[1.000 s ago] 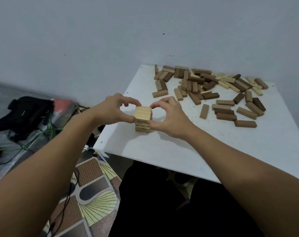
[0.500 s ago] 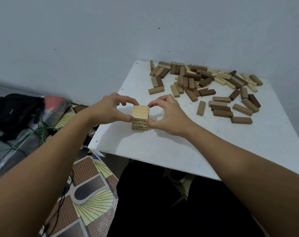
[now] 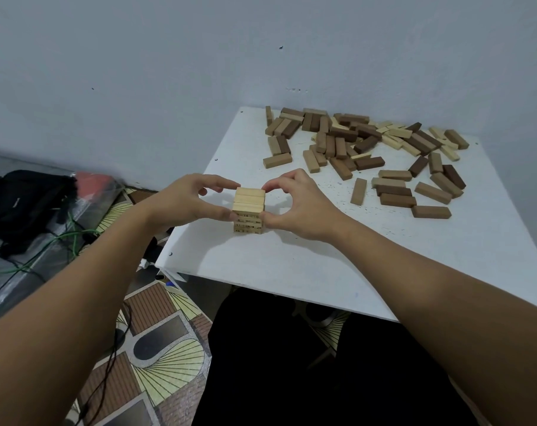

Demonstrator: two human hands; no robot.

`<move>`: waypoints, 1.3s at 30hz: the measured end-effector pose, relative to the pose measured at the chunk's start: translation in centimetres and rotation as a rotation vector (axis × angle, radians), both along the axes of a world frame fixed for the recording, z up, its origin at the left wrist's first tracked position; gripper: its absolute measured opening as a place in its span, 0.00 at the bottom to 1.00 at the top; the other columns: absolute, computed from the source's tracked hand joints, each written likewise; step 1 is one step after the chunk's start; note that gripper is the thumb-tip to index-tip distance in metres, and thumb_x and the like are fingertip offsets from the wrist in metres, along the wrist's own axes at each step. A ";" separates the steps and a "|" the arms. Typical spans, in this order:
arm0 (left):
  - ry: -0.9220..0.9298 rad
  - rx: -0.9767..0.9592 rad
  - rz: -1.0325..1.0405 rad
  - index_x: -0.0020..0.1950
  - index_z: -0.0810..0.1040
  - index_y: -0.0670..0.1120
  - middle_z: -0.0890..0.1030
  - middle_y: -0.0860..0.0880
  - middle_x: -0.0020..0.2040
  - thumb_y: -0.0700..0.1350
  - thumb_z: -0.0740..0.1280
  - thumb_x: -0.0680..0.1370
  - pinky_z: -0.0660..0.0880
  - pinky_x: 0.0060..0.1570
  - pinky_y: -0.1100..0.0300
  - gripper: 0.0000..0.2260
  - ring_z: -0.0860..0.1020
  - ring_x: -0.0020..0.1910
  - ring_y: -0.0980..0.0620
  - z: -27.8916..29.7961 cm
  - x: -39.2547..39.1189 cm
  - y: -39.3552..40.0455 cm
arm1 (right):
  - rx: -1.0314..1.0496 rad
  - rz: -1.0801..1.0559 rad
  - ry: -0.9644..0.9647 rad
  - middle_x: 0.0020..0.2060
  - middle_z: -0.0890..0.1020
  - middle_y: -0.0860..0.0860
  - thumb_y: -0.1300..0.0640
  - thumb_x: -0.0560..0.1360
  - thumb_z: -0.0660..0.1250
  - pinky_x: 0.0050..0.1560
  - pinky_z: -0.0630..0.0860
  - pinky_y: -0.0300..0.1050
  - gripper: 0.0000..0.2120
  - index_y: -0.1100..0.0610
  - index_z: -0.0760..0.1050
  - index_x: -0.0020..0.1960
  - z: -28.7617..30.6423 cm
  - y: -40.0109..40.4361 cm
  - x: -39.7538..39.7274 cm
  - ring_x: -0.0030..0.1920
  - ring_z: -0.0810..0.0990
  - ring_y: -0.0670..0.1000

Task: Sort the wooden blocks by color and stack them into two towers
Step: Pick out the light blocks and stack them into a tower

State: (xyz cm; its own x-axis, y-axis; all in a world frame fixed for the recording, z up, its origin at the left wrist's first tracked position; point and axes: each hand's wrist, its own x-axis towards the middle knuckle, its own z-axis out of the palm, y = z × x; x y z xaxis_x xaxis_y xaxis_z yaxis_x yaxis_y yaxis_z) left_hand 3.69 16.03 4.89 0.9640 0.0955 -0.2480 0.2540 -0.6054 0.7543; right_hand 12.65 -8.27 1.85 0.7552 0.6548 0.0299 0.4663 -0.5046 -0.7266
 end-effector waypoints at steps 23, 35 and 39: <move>-0.118 -0.439 0.212 0.70 0.78 0.59 0.80 0.54 0.67 0.59 0.76 0.66 0.63 0.74 0.53 0.31 0.75 0.68 0.59 -2.0 -1.0 -0.1 | 0.271 -0.129 0.115 0.64 0.73 0.45 0.46 0.82 0.63 0.62 0.68 0.39 0.16 0.47 0.73 0.68 -0.7 -0.9 -1.4 0.66 0.72 0.45; -0.102 -0.393 0.273 0.60 0.85 0.63 0.79 0.61 0.69 0.72 0.62 0.71 0.61 0.78 0.45 0.25 0.72 0.69 0.55 -3.0 -1.0 -2.2 | 0.295 -0.152 0.223 0.62 0.72 0.48 0.51 0.86 0.59 0.62 0.64 0.29 0.15 0.52 0.79 0.67 -0.7 0.2 -1.9 0.66 0.72 0.42; -0.103 -0.393 0.266 0.60 0.85 0.64 0.77 0.60 0.71 0.74 0.60 0.71 0.59 0.78 0.45 0.26 0.71 0.70 0.54 -3.0 -1.0 -2.5 | 0.294 -0.144 0.215 0.60 0.72 0.46 0.51 0.86 0.58 0.60 0.64 0.26 0.14 0.52 0.80 0.65 -0.3 0.1 -1.9 0.64 0.72 0.40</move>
